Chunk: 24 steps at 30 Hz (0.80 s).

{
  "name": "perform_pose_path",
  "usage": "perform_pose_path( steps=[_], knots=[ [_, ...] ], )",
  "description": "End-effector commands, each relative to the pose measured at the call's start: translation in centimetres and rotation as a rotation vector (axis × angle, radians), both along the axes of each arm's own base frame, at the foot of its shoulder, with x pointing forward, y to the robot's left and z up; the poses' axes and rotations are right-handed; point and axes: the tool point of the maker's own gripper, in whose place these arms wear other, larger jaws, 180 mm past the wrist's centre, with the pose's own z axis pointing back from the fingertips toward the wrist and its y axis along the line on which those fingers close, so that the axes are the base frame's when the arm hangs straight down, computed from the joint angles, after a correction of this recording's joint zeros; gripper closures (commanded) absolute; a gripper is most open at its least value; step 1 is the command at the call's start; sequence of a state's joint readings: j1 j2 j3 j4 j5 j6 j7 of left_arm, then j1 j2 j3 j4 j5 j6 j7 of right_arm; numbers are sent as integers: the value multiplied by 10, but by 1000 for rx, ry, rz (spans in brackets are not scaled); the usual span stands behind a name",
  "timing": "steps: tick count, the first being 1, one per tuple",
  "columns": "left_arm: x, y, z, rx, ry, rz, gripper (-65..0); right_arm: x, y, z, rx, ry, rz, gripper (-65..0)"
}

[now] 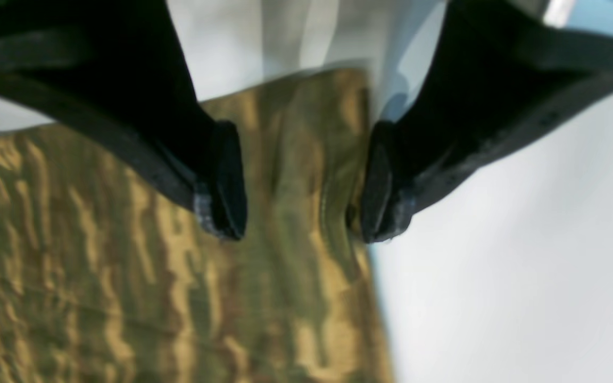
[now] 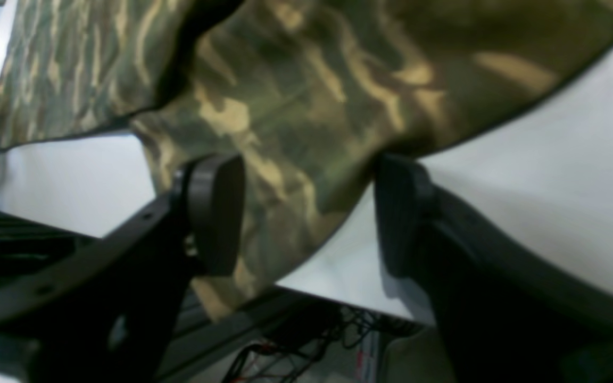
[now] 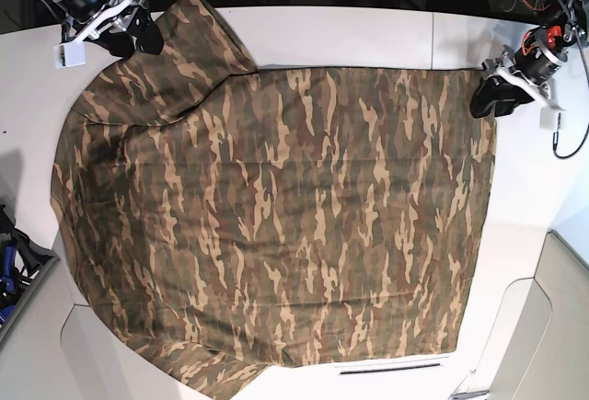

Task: Fold the T-shirt properly
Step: 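Grasp the camouflage shirt's shoulder corners with both grippers, then lift the shoulder edge with both grippers and fold it over the shirt body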

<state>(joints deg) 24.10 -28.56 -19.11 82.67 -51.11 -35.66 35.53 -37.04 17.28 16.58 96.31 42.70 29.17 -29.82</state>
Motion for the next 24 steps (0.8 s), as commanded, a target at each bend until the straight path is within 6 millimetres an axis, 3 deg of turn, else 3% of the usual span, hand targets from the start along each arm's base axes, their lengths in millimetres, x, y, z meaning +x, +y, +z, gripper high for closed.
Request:
perform_pose_path(
  steps=[1, 3, 9, 11, 16, 17, 24],
  knots=[
    [-19, -1, -16, 35, 101, -41, -380, -1, 0, 1, -1, 3, 9, -386],
    [-20, -5, -17, 32, 106, -50, -350, 2, 2, 2, 5, -4, 3, -386],
    [-19, -4, -17, 40, 101, -54, -65, 5, 4, 2, -15, -34, 15, -382],
    [-18, -6, -16, 37, 93, -66, -9, 5, 3, 2, -53, -60, 48, -306],
    [-17, -16, -10, 19, 61, -132, 0, 4, 2, 0, -68, -56, 56, -27],
    [-16, -16, -9, 19, 59, -133, 0, 4, 2, 0, -68, -56, 56, 0],
    [-9, -22, 2, 21, 22, -152, 0, 4, 3, 2, -53, -56, 55, 0]
  ],
)
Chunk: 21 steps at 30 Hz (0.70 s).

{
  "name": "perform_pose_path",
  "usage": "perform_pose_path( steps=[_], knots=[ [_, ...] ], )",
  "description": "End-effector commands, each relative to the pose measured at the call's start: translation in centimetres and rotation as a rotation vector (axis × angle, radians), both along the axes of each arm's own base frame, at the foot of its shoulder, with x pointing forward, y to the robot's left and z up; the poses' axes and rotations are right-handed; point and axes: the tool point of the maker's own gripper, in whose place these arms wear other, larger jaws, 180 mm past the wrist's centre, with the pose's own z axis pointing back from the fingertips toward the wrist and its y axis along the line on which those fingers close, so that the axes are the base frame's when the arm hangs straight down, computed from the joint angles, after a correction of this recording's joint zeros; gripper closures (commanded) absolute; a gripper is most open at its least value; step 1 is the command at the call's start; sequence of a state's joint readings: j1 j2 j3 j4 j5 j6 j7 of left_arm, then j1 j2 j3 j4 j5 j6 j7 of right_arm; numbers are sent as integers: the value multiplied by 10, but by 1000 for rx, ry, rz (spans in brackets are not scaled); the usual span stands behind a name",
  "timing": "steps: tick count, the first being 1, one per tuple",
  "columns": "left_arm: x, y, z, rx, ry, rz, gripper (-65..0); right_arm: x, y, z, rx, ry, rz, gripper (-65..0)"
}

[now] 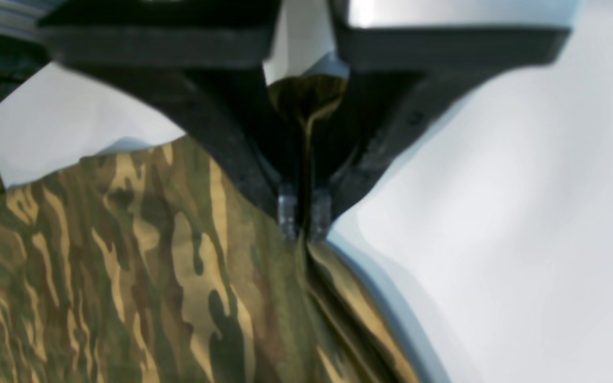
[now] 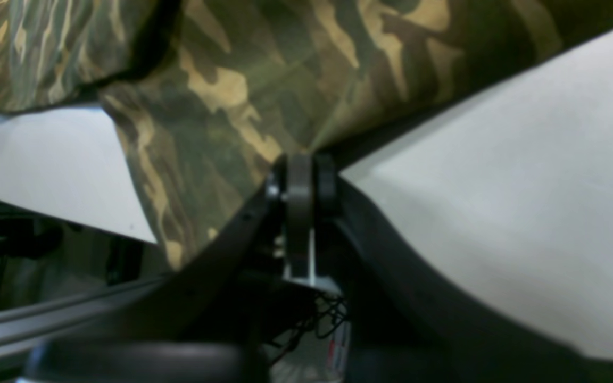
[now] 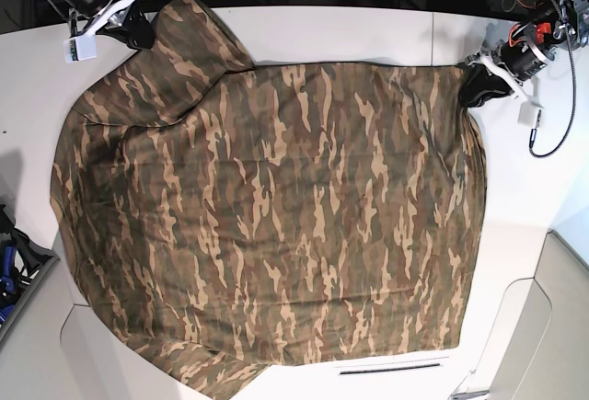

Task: Fold the T-shirt properly
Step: 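Lift the shoulder edge with both grippers and fold it over the shirt body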

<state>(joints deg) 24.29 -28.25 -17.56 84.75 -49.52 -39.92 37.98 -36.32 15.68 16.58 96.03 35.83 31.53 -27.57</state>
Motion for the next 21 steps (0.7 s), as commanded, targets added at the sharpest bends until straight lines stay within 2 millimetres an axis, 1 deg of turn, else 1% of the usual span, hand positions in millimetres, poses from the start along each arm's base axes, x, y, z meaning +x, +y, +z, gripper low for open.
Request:
perform_pose_path(
  steps=[1, 5, 7, 10, 12, 15, 17, 19, 21],
  knots=[
    [-1, 1, 4, 23, 5, -26, 0, 4, 2, 8, 24, -27, 4, 0],
    [9, -8, 19, 34, -45, -65, 0, 4, 8, 13, 74, -24, 9, 0],
    [14, -14, 30, 45, -72, -92, 0, 5, 11, 20, 94, -21, 14, 0],
    [22, -20, 47, 67, -123, -133, 0, 13, 10, 40, 107, -58, 19, 0],
    [28, -18, 60, 88, -157, -148, 0, 21, 5, 56, 91, -97, 23, 0],
    [37, -5, 79, 122, -215, -119, 0, 34, -5, 81, 67, -172, 9, 0],
    [42, 9, 91, 148, -248, -83, 0, 40, -11, 98, 50, -222, 1, 0],
    [44, 21, 100, 158, -272, -48, 0, 45, -15, 110, 30, -260, 1, 0],
    [46, 23, 107, 135, -291, -30, 0, 50, -16, 119, 21, -291, 0, 0]
  ],
)
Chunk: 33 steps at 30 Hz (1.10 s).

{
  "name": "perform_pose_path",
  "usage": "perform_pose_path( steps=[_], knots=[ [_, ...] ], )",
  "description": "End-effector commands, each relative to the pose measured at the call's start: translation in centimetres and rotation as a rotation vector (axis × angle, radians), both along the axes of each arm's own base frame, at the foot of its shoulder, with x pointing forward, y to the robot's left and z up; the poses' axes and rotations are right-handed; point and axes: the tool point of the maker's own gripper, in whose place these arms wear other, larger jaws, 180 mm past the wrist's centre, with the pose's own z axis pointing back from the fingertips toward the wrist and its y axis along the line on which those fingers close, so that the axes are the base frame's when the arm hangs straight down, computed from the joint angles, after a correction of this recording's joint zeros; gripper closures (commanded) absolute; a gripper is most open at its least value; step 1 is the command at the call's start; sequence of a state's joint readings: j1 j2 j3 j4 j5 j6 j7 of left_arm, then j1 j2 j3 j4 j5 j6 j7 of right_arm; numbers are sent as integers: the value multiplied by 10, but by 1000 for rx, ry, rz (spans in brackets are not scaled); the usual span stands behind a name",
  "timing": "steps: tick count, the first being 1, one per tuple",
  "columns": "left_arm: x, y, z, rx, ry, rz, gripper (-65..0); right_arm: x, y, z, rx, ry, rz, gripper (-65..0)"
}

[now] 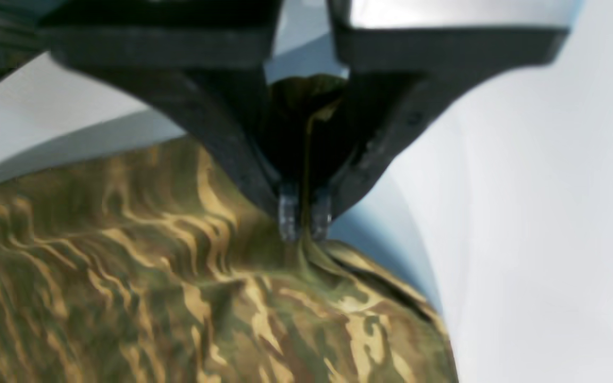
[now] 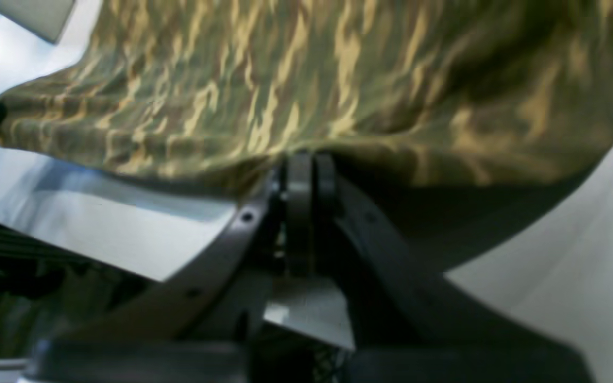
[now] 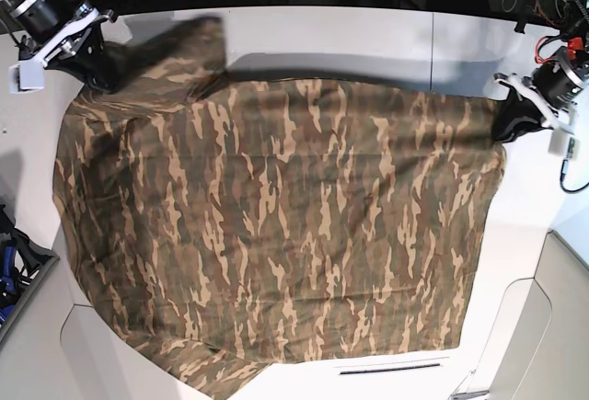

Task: Fold the T-shirt properly
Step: 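Lift the shoulder edge with both grippers and fold it over the shirt body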

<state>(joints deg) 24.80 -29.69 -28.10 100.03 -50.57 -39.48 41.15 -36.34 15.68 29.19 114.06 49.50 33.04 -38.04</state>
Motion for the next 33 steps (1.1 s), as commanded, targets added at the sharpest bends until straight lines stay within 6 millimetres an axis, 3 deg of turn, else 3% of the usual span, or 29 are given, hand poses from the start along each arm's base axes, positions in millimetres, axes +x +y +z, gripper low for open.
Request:
perform_pose_path(
  steps=[1, 9, 15, 23, 33],
  knots=[
    [7, -1, 15, -9, -51, -14, 0, 9, 0, 15, 5, -60, 5, 0],
    [38, 9, 39, 50, -168, 17, 0, 57, -8, 36, -45, -191, -4, 0],
    [69, 20, 54, 54, -242, 53, 0, 96, -28, 34, -41, -224, -53, 0],
    [119, 23, 31, 57, -233, 68, 0, 161, -65, 37, -29, -251, -90, 0],
    [157, 25, 24, 45, -217, 80, 0, 240, -59, 17, -45, -173, -49, 0]
  ],
)
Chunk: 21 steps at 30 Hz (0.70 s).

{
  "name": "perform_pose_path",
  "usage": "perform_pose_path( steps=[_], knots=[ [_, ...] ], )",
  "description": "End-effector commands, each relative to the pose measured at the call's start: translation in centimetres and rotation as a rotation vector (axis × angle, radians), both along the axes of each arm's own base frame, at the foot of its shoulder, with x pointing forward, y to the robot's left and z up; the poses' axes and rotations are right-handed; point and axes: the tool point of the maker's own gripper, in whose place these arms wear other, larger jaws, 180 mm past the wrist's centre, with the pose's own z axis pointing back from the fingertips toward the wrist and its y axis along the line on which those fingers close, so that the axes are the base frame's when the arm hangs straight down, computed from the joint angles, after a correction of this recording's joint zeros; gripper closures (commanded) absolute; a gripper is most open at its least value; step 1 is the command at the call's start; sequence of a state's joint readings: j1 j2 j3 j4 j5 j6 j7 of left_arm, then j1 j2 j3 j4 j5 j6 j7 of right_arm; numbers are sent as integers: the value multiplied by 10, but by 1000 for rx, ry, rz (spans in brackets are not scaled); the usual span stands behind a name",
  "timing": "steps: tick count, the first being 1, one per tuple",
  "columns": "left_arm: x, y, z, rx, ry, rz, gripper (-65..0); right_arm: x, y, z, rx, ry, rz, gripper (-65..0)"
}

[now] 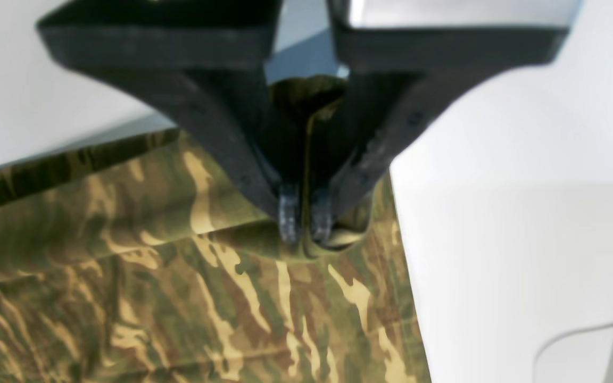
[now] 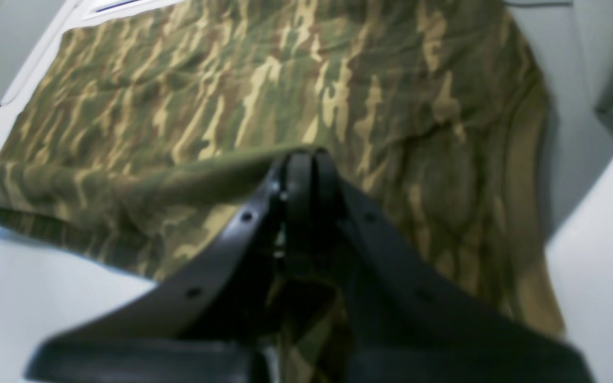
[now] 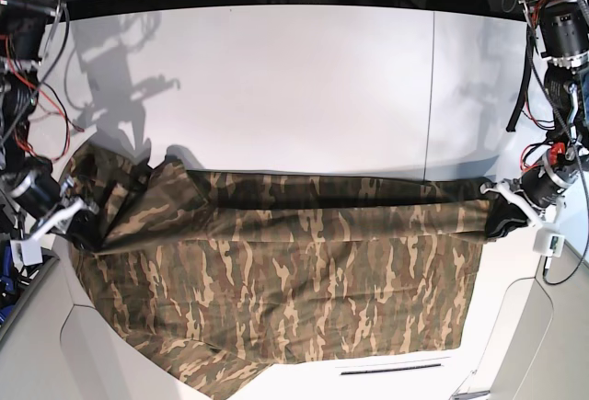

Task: Fold the T-shirt properly
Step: 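Lift the shoulder edge with both grippers and fold it over the shirt body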

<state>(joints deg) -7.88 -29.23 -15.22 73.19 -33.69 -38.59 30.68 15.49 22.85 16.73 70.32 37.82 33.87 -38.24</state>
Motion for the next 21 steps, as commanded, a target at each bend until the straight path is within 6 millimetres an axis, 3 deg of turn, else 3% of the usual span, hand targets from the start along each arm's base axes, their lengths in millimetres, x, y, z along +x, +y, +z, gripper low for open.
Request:
perform_pose_path(
  steps=[1, 3, 8, 10, 17, 21],
  knots=[
    [13, 5, 21, 0, -69, 6, 0, 17, -8, 21, -4, -66, -18, 0],
    [15, 8, 12, 0, -56, 26, -36, 27, -12, 14, -5, -60, -37, 0],
    [14, 23, -11, -16, -39, 103, -282, 36, -21, -7, 0, -49, -92, 0],
    [13, 26, -14, -29, -45, 118, -329, 36, -20, -14, -11, -50, -100, 0],
    [15, 27, -12, -61, -58, 129, -351, 36, -12, -25, 6, -33, -112, -363],
    [19, 23, -6, -108, -58, 131, -422, 36, -10, -25, 11, -33, -112, -389]
  ],
)
